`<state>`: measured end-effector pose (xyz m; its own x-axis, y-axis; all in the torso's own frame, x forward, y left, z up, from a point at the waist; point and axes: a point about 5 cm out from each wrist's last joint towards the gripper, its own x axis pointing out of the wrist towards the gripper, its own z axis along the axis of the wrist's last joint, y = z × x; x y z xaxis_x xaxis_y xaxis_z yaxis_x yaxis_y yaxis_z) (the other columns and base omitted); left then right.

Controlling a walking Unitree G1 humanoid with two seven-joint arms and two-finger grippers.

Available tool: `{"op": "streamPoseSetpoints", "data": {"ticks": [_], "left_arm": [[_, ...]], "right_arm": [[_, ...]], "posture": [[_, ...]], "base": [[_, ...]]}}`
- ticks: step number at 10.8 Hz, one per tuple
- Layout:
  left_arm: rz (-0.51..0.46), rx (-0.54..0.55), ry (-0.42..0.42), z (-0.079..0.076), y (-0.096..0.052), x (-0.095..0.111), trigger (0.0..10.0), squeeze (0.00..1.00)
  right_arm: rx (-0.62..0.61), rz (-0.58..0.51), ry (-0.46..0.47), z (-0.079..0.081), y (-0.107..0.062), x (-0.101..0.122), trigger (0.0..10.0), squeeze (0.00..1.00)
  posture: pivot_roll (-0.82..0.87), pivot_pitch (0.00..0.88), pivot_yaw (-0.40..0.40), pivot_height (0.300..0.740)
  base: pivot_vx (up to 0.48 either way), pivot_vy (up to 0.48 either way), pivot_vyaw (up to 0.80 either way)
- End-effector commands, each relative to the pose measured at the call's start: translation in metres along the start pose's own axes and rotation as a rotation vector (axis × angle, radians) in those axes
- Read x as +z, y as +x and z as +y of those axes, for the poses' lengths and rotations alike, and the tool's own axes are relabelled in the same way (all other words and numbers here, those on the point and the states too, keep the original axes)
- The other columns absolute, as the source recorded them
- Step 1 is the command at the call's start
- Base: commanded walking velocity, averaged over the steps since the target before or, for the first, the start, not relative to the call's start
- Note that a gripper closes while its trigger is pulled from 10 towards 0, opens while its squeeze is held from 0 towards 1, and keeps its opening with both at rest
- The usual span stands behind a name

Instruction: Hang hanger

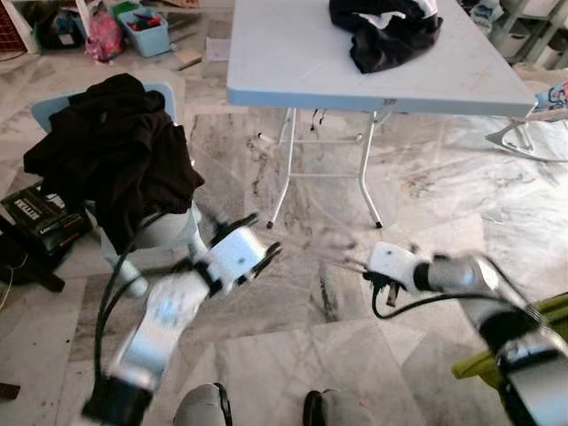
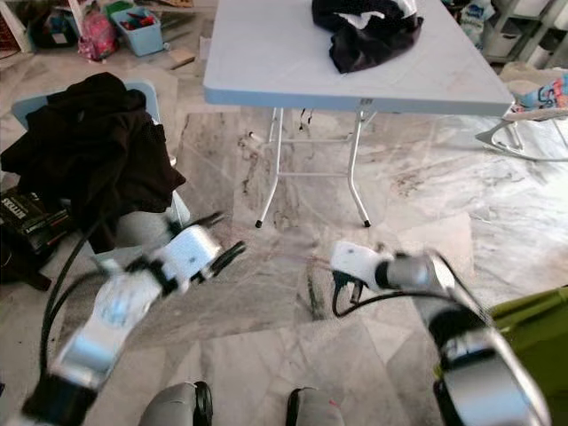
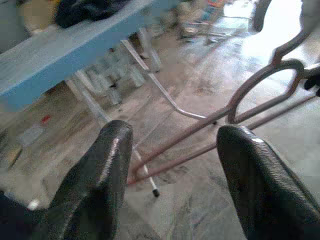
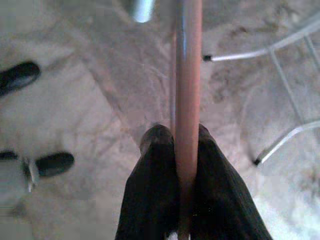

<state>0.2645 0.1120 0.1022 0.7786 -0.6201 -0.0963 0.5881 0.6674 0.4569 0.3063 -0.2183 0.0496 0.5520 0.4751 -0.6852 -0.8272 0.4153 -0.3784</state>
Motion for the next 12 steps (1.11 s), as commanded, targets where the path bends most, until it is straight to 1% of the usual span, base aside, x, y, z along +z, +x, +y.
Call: {"op": "streamPoseSetpoints", "data": {"ticks": [1, 2, 3, 4, 5, 6, 7, 8, 9, 10, 12], "left_arm": [[-0.012, 0.045, -0.014, 0.002, -0.004, 0.004, 10.0, 1.0], [-0.011, 0.091, -0.065, 0.0, -0.009, 0.002, 10.0, 1.0], [0.003, 0.136, -0.09, -0.001, -0.013, 0.002, 10.0, 1.0], [0.042, 0.152, -0.117, -0.003, -0.016, -0.001, 10.0, 1.0], [0.051, 0.188, -0.179, -0.008, -0.019, -0.002, 10.0, 0.89], [0.052, 0.237, -0.235, -0.011, -0.021, 0.0, 10.0, 0.0], [0.062, 0.266, -0.278, -0.012, -0.022, -0.001, 10.0, 0.0], [0.073, 0.285, -0.329, -0.014, -0.022, -0.002, 10.0, 0.0], [0.074, 0.28, -0.357, -0.014, -0.022, -0.001, 10.0, 0.0], [0.07, 0.27, -0.358, -0.013, -0.021, 0.001, 10.0, 0.0], [0.058, 0.257, -0.352, -0.006, -0.016, 0.003, 10.0, 0.0]], "right_arm": [[-0.043, -0.005, 0.075, 0.0, -0.002, -0.006, 0.0, 0.0], [-0.093, -0.01, 0.177, 0.006, -0.001, -0.013, 0.0, 0.0], [-0.155, -0.022, 0.27, 0.012, 0.001, -0.016, 0.0, 0.0], [-0.209, -0.029, 0.337, 0.016, 0.002, -0.018, 0.0, 0.0], [-0.283, -0.045, 0.486, 0.025, 0.003, -0.02, 0.0, 0.0], [-0.362, -0.057, 0.637, 0.033, 0.004, -0.021, 0.3, 0.0], [-0.394, -0.074, 0.684, 0.042, 0.005, -0.016, 10.0, 0.0], [-0.418, -0.098, 0.724, 0.051, 0.005, -0.007, 10.0, 0.0], [-0.466, -0.121, 0.741, 0.056, 0.004, 0.001, 10.0, 0.0], [-0.504, -0.121, 0.773, 0.057, 0.003, 0.005, 10.0, 0.0], [-0.589, -0.12, 0.816, 0.048, -0.004, 0.004, 10.0, 0.0]], "posture": [[-0.01, 0.103, -0.049, 0.74], [-0.01, 0.1, -0.051, 0.74], [-0.01, 0.104, -0.048, 0.74], [0.0, 0.108, -0.052, 0.74], [0.0, 0.115, -0.058, 0.74], [-0.01, 0.12, -0.066, 0.74], [-0.01, 0.122, -0.066, 0.74], [-0.01, 0.126, -0.065, 0.74], [-0.02, 0.127, -0.063, 0.74], [-0.02, 0.127, -0.061, 0.74], [-0.02, 0.125, -0.061, 0.74]], "base": [[0.0, 0.0, 0.0], [0.0, 0.0, 0.0], [0.0, 0.0, 0.0], [0.0, 0.0, 0.0], [0.0, 0.0, 0.0], [0.0, 0.0, 0.0], [0.0, 0.0, 0.0], [0.0, 0.0, 0.0], [0.0, 0.0, 0.0], [0.0, 0.48, 0.0], [0.0, 0.48, -0.8]]}}
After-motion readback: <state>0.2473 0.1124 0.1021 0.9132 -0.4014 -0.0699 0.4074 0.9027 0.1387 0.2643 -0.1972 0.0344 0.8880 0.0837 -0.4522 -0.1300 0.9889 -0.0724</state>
